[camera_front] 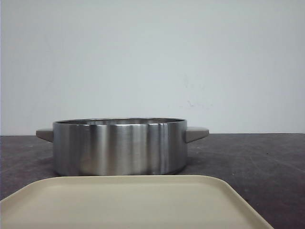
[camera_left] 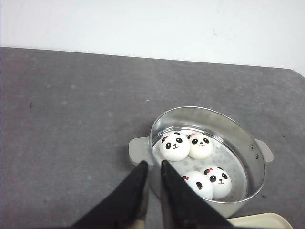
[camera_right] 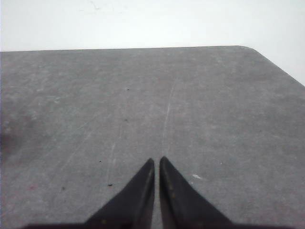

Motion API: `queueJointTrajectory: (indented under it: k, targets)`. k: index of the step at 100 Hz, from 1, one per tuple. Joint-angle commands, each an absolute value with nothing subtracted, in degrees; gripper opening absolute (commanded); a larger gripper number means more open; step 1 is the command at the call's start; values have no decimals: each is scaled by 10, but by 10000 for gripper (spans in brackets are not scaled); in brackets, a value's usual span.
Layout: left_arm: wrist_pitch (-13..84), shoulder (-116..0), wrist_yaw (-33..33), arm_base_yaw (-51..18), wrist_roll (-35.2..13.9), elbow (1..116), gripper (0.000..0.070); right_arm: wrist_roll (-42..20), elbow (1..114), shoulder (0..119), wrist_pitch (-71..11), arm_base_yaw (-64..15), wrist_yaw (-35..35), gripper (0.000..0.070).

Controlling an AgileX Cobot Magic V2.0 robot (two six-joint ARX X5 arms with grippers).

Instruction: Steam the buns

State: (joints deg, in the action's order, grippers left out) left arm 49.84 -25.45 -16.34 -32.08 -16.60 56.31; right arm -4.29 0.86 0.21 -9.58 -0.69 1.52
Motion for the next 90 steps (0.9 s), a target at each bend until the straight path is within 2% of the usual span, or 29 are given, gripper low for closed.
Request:
queueJointTrajectory:
  k: [1, 12, 21, 40, 48, 61, 76, 90]
  targets:
    - [496, -250, -166, -320, -149, 571, 0, -38, 7, 2, -90, -6, 15, 12]
    - [487, -222, -166, -299, -114, 566, 0, -38, 7, 2, -90, -6, 15, 12]
    - [443, -183, -166, -278, -83, 539, 0, -38, 7, 2, -90, -6, 15, 12]
    - [227, -80, -165, -214, -23, 382, 0, -38, 7, 2, -90, -6, 15, 12]
    - [148, -47, -151, -186, -30, 299, 0, -38, 7, 2, -90, -6, 15, 12]
    - [78, -24, -81, -148, -56, 185, 0, -38, 7, 2, -90, -6, 15, 12]
    - [69, -25, -9, -111, -63, 112, 0, -38, 7, 2, -90, -6, 15, 12]
    - [68, -24, -3, -67, -60, 70, 0, -38, 7, 2, -90, -6, 15, 12]
